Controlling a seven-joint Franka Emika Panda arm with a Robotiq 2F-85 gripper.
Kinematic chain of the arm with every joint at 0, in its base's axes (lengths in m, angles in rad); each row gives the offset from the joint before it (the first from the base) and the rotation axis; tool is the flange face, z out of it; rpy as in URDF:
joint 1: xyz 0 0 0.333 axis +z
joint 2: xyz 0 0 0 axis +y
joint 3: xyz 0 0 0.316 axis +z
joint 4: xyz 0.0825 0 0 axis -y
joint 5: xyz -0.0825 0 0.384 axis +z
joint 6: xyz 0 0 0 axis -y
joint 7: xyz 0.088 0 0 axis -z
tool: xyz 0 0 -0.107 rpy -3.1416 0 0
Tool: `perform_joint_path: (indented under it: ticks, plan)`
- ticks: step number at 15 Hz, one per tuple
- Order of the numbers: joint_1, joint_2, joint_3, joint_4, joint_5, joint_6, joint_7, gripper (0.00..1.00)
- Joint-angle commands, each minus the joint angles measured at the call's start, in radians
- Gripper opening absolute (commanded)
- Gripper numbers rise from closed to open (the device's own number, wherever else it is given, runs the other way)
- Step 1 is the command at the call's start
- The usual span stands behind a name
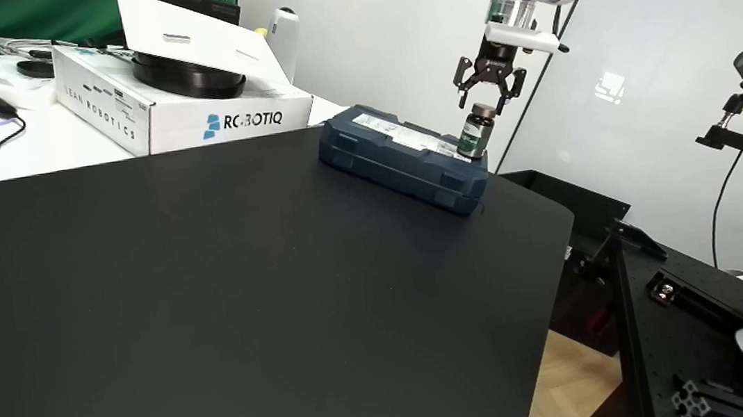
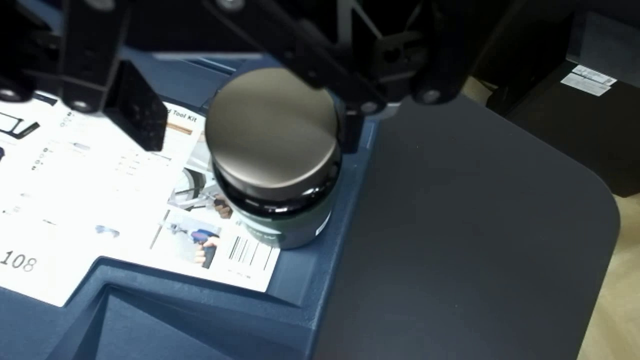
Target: Remove the bottle from the top of the dark blue case
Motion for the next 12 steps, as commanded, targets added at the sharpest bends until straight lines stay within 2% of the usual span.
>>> perform_joint_path:
  ticks: [1, 4, 5, 12]
  plan:
    - [-0.01, 0.01, 0.008, 0.025, -0.001, 0.003, -0.012, 0.6]
    - [-0.009, -0.003, 0.012, 0.021, 0.001, -0.004, -0.027, 0.38]
    - [-0.005, -0.016, 0.016, 0.016, -0.001, -0.01, -0.034, 0.36]
    - [0.044, -0.195, 0.084, -0.035, 0.0, -0.02, -0.135, 0.36]
